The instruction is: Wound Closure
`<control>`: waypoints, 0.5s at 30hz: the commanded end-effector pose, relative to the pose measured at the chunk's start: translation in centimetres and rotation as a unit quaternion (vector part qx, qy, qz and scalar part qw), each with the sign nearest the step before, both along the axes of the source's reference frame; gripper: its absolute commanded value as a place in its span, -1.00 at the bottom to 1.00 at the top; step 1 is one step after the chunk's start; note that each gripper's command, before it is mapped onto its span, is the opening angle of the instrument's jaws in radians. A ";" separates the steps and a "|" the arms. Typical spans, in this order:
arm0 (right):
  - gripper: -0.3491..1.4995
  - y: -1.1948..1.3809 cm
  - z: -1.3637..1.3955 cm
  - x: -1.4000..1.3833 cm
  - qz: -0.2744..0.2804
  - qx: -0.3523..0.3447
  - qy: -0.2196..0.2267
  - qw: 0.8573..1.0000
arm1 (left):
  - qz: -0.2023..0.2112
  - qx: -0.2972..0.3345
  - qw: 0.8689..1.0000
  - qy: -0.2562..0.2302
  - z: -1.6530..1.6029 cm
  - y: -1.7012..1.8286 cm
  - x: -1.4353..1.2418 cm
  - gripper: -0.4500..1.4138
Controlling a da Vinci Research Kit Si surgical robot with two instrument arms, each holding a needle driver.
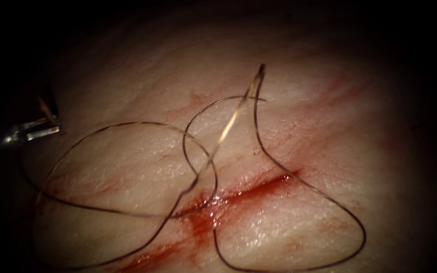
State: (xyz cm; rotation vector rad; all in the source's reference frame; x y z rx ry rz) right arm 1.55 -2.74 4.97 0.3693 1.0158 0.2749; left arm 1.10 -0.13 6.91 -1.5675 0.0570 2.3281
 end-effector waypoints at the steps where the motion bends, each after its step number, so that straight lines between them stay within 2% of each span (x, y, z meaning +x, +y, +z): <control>1: 0.92 -0.08 0.06 -0.03 0.005 0.003 -0.003 1.000 | 0.005 -0.005 1.000 0.010 0.18 -0.04 0.01 -1.00; 7: 0.92 -0.08 0.07 -0.12 0.012 0.002 -0.003 1.000 | -0.001 -0.005 0.999 0.044 0.48 0.14 0.36 -1.00; 15: 0.92 -0.10 0.06 -0.12 0.012 0.002 -0.003 1.000 | -0.015 -0.003 0.998 0.055 0.52 0.22 0.45 -1.00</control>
